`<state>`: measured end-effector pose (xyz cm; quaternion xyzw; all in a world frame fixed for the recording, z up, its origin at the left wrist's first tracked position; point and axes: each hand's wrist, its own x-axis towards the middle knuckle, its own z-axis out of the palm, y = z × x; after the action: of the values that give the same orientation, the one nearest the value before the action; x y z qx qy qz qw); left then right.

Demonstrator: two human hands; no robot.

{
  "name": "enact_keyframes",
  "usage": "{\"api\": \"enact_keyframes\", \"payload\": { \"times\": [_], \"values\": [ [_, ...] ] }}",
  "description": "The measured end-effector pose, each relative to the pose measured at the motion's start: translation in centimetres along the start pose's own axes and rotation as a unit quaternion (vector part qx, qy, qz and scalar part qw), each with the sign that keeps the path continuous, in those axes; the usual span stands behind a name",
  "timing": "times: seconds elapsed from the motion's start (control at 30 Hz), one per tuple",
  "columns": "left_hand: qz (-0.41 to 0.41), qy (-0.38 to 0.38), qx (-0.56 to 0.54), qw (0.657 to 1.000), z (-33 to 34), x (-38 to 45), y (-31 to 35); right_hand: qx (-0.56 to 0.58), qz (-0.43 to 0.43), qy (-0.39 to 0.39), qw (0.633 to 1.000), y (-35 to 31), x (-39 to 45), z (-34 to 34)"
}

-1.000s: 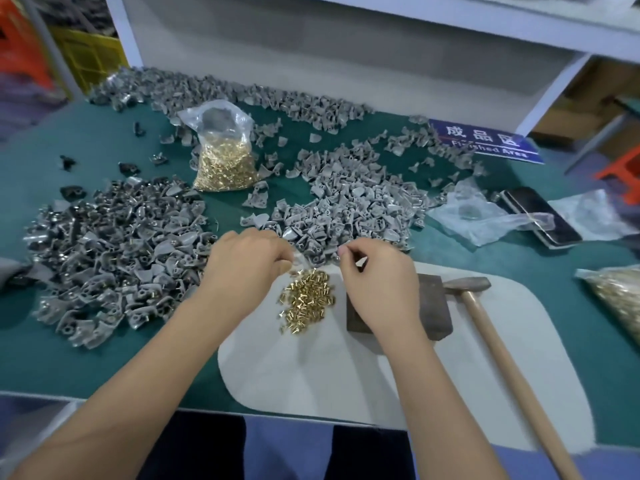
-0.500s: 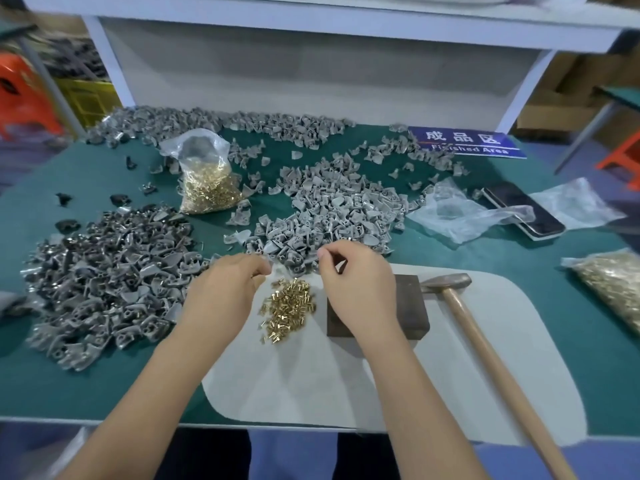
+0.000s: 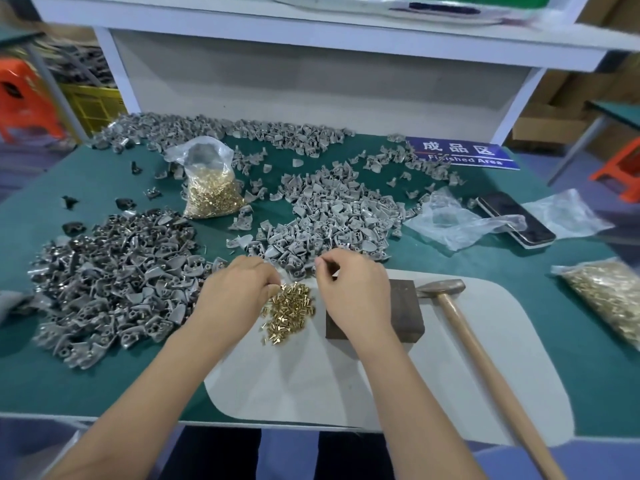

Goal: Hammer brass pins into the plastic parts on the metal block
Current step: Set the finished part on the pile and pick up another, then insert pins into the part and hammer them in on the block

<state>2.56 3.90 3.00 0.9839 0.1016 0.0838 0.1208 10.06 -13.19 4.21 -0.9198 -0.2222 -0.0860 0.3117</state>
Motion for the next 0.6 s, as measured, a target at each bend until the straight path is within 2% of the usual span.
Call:
{"api": "enact_keyframes", "payload": {
  "times": [0.1, 0.2, 0.27, 0.33, 0.4, 0.5, 0.6],
  "values": [
    [0.018, -0.035, 0.0, 0.999, 0.2, -0.1, -0.1, -0.001, 0.001, 0.002, 1.0, 0.0, -0.1, 0.0],
    [0.014, -0.026, 0.017, 0.999, 0.5, -0.2, 0.0, 0.044, 0.01, 0.026, 0.999, 0.0, -0.1, -0.1],
    [-0.004, 0.017, -0.085, 0.996, 0.5, -0.4, 0.4, 0.119, 0.049, 0.043, 0.991, 0.3, 0.1, -0.4],
    [-0.036, 0.054, -0.278, 0.959, 0.3, -0.7, 1.0, 0.193, 0.078, 0.047, 0.977, 0.8, 0.3, -0.5],
    [-0.065, 0.057, -0.406, 0.91, -0.3, -0.4, 1.6, 0.228, 0.063, 0.051, 0.97, 1.2, 0.3, -0.6],
    [-0.106, -0.005, -0.509, 0.854, -1.2, 0.5, 2.5, 0.269, -0.001, 0.041, 0.962, 1.4, -0.2, -0.7],
    [-0.118, -0.05, -0.537, 0.834, -1.4, 1.1, 3.4, 0.283, -0.05, 0.004, 0.958, 1.3, -0.1, -0.8]
  ]
}}
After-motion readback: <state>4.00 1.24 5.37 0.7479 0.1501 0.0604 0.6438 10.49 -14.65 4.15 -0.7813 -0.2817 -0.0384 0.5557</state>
